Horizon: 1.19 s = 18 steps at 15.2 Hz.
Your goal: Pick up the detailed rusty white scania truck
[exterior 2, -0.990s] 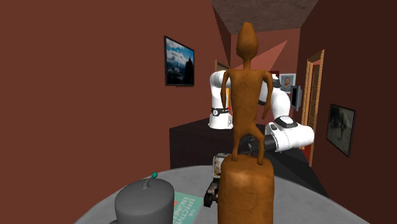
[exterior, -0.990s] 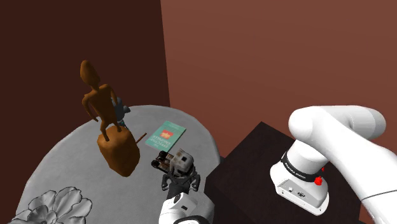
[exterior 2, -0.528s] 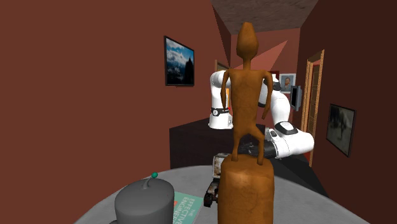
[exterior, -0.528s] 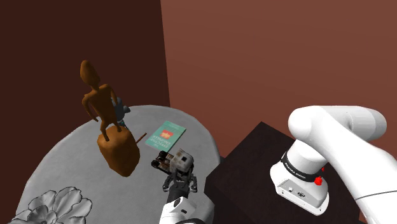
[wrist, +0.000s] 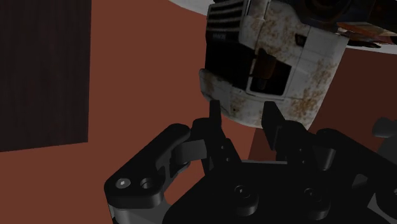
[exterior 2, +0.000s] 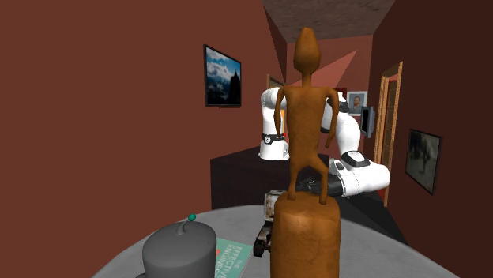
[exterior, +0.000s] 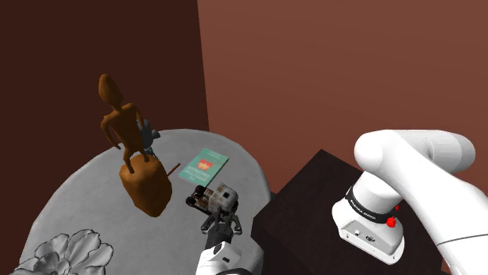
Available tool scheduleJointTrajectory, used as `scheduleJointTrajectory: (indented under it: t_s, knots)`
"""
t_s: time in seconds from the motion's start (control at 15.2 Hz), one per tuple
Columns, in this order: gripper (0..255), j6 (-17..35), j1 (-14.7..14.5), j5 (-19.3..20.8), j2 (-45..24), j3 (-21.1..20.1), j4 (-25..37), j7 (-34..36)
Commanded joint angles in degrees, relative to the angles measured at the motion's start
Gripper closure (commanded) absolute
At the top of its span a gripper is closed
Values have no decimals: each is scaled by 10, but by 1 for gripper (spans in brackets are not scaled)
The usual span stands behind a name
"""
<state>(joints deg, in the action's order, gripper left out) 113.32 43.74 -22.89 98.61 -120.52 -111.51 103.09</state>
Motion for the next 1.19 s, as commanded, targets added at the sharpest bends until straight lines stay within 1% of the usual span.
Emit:
scheduleJointTrajectory:
  t_s: [0.0, 0.99, 1.12]
  knots:
    - [255, 0, 0, 0, 0, -1, 1, 0]
    - [255, 1, -40, 27, -48, 59, -78, -56]
    - [255, 1, -40, 27, -48, 60, -79, -57]
